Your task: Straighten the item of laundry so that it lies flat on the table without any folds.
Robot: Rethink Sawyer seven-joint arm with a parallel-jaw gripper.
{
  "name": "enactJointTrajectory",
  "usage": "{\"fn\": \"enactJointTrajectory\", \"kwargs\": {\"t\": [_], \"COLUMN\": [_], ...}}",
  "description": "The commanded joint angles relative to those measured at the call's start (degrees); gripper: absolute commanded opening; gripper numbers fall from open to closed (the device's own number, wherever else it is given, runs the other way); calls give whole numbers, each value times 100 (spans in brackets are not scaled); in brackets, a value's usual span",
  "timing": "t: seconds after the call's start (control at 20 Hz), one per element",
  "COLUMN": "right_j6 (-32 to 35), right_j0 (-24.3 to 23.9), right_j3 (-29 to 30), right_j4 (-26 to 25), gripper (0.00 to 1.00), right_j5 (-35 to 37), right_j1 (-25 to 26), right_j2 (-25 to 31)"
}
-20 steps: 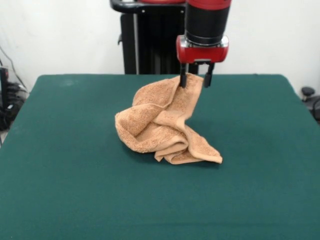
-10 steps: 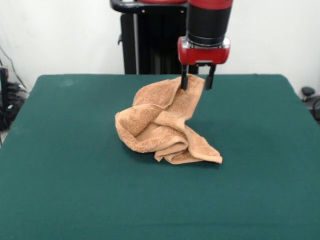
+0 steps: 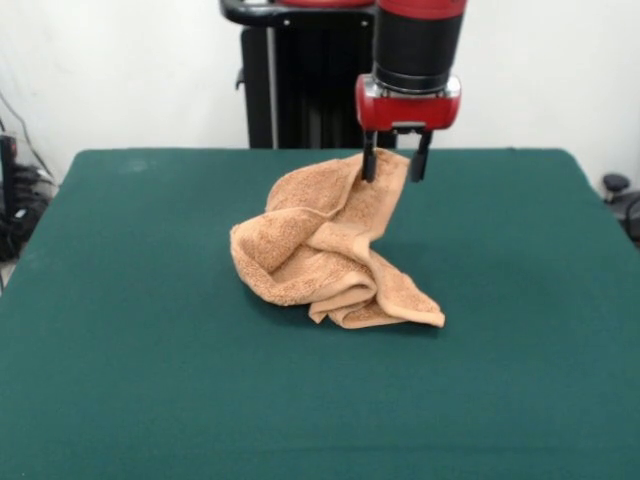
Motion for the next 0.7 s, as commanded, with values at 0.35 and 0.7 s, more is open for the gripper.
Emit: {"fn": "enactJointTrajectory", "kwargs": {"t": [0.35,0.7], "right_j6": [809,694], "right_j0": [213,190], "right_j3": [364,326], "right_j4": [-184,-236], "gripper": [0,0], "right_j5": [-309,-267], "right_j1": [254,242], "right_j2": [334,377]}}
